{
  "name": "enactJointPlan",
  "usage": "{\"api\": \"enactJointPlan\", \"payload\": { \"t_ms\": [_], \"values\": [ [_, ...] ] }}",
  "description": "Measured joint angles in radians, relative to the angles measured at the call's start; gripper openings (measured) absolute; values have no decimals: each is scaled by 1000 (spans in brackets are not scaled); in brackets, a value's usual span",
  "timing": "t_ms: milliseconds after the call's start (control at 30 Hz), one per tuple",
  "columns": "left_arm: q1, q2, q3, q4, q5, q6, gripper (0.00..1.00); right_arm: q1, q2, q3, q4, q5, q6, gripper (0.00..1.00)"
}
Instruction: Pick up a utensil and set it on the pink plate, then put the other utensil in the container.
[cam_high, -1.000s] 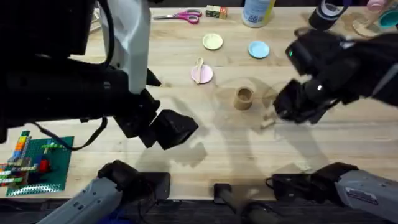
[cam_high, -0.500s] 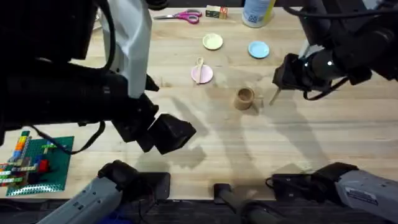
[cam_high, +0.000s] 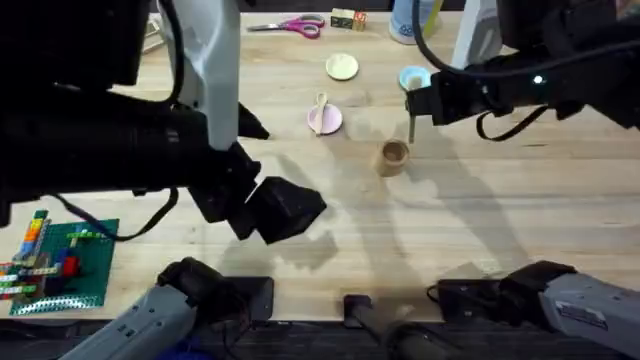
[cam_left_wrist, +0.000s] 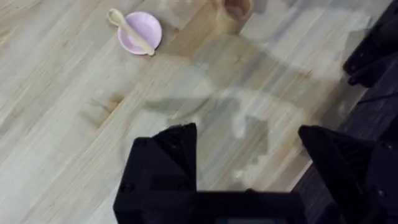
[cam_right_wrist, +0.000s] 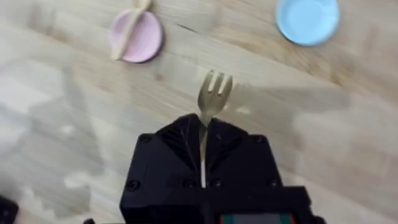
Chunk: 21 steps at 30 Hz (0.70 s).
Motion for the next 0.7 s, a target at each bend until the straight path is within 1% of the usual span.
{"api": "enactJointPlan", "payload": {
  "t_ms": [133, 233, 467, 567, 700],
  "values": [
    [0, 0, 0, 0, 15, 0, 993, -26, 0, 0, 21, -103, -87, 34],
    [0, 0, 0, 0, 18, 0, 992, -32, 0, 0, 24, -143, -141, 35],
    [0, 0, 0, 0, 31, 0, 993, -32, 0, 0, 43, -202, -206, 35],
    [0, 0, 0, 0, 36, 2, 994, -32, -3, -5, 84, -224, -217, 35],
    [0, 0, 0, -1, 38, 20, 994, -32, -64, -66, 160, -238, -217, 35]
  ]
}}
